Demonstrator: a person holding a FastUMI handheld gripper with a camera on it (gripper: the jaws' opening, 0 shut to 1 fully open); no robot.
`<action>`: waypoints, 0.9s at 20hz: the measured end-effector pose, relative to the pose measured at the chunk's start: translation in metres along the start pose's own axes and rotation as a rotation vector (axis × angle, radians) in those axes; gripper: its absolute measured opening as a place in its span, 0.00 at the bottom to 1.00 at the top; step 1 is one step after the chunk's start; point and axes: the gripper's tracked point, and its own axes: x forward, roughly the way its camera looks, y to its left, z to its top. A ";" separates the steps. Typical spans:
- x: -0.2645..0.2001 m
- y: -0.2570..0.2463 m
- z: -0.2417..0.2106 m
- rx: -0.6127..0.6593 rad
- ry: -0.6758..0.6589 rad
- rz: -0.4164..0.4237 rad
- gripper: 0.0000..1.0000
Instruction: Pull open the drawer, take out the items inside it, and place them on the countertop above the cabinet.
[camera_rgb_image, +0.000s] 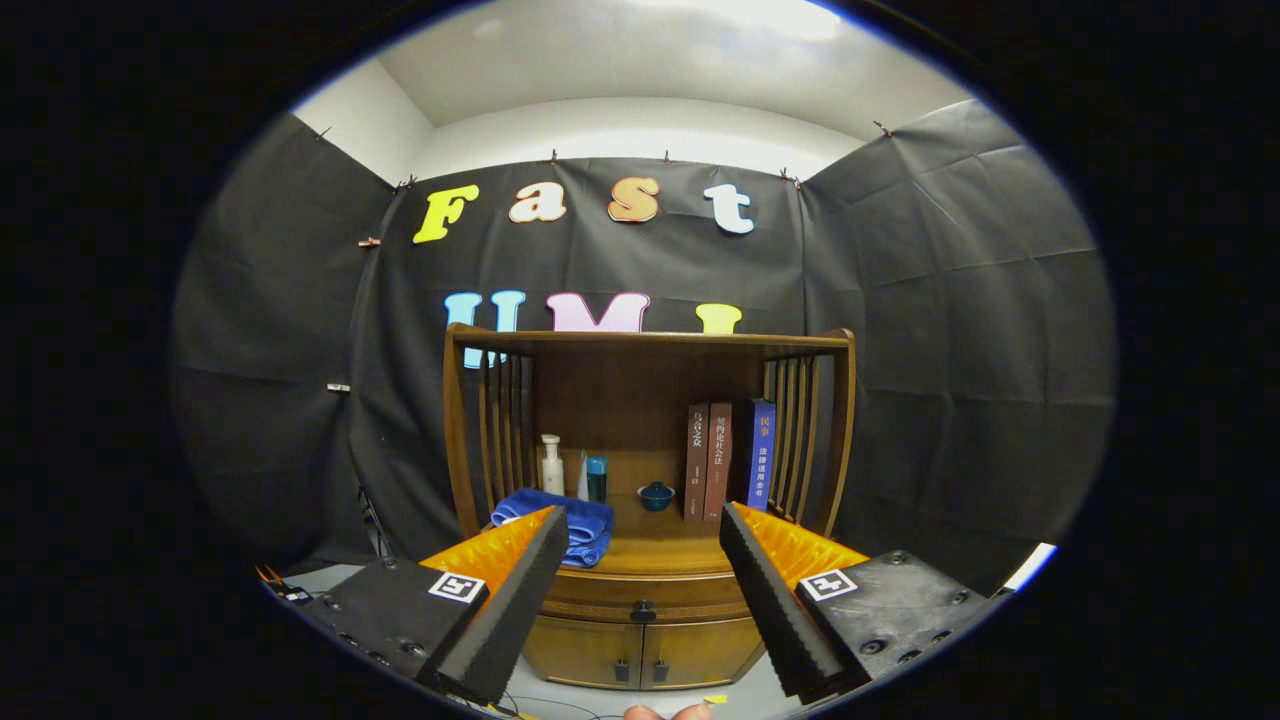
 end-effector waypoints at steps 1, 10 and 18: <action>0.003 0.000 -0.004 0.001 -0.001 -0.003 0.98; 0.043 0.016 -0.098 -0.024 0.030 -0.008 0.98; 0.094 0.013 -0.198 0.015 0.116 -0.012 0.98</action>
